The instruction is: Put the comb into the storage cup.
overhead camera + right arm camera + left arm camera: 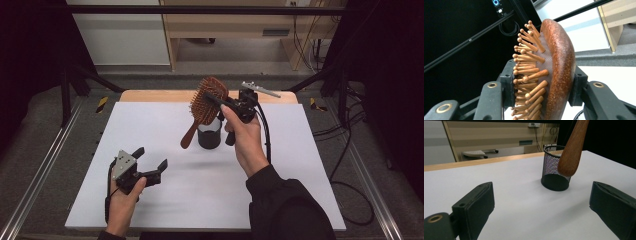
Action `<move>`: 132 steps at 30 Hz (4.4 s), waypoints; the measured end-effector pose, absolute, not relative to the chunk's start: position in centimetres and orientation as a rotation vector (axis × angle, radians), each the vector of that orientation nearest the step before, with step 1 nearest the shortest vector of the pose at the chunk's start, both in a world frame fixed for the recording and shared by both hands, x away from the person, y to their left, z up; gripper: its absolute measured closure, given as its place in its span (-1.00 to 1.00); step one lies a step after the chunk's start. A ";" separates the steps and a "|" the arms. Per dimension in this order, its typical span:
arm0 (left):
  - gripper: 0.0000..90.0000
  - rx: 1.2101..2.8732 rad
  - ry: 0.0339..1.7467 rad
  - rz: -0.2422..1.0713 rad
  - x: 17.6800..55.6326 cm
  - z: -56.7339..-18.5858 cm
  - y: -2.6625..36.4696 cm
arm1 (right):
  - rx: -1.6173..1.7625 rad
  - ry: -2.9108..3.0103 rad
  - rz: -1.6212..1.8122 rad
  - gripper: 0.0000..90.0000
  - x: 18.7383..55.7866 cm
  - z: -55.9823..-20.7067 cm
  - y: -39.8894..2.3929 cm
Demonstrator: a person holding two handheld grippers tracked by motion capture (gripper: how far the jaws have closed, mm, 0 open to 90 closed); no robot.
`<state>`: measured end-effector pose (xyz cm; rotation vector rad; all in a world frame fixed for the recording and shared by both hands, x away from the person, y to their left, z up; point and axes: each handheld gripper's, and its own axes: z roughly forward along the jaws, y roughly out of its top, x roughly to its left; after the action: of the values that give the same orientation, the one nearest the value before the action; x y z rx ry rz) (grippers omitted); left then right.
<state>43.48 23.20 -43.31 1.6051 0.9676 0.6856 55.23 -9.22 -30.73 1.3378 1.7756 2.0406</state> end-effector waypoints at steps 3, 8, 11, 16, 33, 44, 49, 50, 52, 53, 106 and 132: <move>-0.87 1.603 0.972 0.698 43.5 -43.4 23.3 | 1.335 1.765 2.041 0.16 55.5 -30.4 -9.4; -0.87 1.594 0.977 0.709 43.6 -43.4 23.5 | 1.331 1.766 2.035 0.16 55.9 -29.8 -9.5; -0.88 1.592 0.980 0.714 43.6 -43.5 23.6 | 1.325 1.765 2.032 0.16 56.0 -29.5 -9.5; -0.87 1.585 0.988 0.726 43.7 -43.6 23.7 | 1.319 1.757 2.032 0.16 56.2 -29.0 -9.5; -0.89 1.574 1.000 0.741 43.9 -43.7 24.0 | 1.350 1.695 1.997 0.16 57.5 -27.8 -11.4; -0.89 1.570 1.002 0.745 44.0 -43.7 24.1 | 1.361 1.650 1.960 0.16 58.3 -27.4 -12.9; -0.89 1.572 1.001 0.742 44.0 -43.7 24.1 | 1.346 1.632 1.950 0.15 58.4 -27.1 -13.5; -0.89 1.572 1.001 0.743 44.0 -43.7 24.1 | 1.343 1.631 1.938 0.15 58.4 -27.0 -13.6; -0.89 1.572 0.999 0.743 44.0 -43.7 24.1 | 1.338 1.627 1.926 0.15 58.4 -27.0 -13.7; -0.89 1.572 0.999 0.743 44.0 -43.7 24.1 | 1.335 1.627 1.917 0.15 58.5 -27.0 -13.8; -0.89 1.573 0.996 0.739 44.1 -43.8 24.2 | 1.311 1.800 1.714 0.15 60.8 -31.3 -10.6; -0.90 1.562 0.995 0.713 44.0 -43.8 24.3 | 1.373 1.838 1.720 0.14 61.5 -35.8 -9.7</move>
<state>44.01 24.25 -43.77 1.5620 0.9952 0.7130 61.46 -9.74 -35.84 1.3730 1.8380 1.7195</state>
